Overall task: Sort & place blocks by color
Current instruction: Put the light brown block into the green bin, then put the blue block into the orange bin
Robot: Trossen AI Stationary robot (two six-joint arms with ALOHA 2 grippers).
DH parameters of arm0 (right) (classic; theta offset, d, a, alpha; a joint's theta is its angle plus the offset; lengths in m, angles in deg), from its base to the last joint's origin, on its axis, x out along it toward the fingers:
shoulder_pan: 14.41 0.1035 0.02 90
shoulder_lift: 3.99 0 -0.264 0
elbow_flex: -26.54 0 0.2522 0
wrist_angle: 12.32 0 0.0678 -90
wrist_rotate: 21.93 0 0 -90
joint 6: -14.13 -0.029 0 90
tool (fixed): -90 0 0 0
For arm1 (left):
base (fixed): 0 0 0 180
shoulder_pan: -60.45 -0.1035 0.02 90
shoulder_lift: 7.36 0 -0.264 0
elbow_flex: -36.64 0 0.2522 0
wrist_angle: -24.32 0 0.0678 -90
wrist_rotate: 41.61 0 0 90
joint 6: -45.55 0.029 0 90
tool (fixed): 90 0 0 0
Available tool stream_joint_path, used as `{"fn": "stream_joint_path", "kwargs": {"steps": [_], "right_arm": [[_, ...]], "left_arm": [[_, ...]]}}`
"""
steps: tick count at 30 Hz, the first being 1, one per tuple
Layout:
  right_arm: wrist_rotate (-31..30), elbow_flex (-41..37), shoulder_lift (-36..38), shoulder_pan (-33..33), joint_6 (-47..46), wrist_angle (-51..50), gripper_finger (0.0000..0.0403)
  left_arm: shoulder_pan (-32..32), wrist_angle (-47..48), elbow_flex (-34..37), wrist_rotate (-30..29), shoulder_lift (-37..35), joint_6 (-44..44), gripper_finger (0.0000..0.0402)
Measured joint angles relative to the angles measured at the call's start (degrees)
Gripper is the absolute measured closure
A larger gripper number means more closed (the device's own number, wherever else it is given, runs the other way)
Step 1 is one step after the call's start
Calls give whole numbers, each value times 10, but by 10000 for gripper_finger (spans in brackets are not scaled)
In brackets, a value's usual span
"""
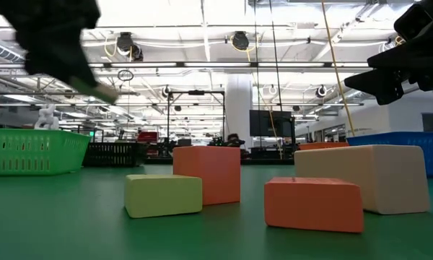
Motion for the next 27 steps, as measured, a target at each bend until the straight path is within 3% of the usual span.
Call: {"fn": "stream_joint_path", "kwargs": {"steps": [5,11,18,24,27], "right_arm": [[0,0,0,0,0,0,135],[0,0,0,0,0,0,135],[0,0,0,0,0,0,135],[0,0,0,0,0,0,135],[0,0,0,0,0,0,135]], "left_arm": [[30,114,0,35,-7,-125,272],[46,158,0,70,-7,-197,272],[47,211,0,80,-1,-261,222],[47,218,0,75,-1,-292,200],[58,140,0,64,-1,-257,184]]}}
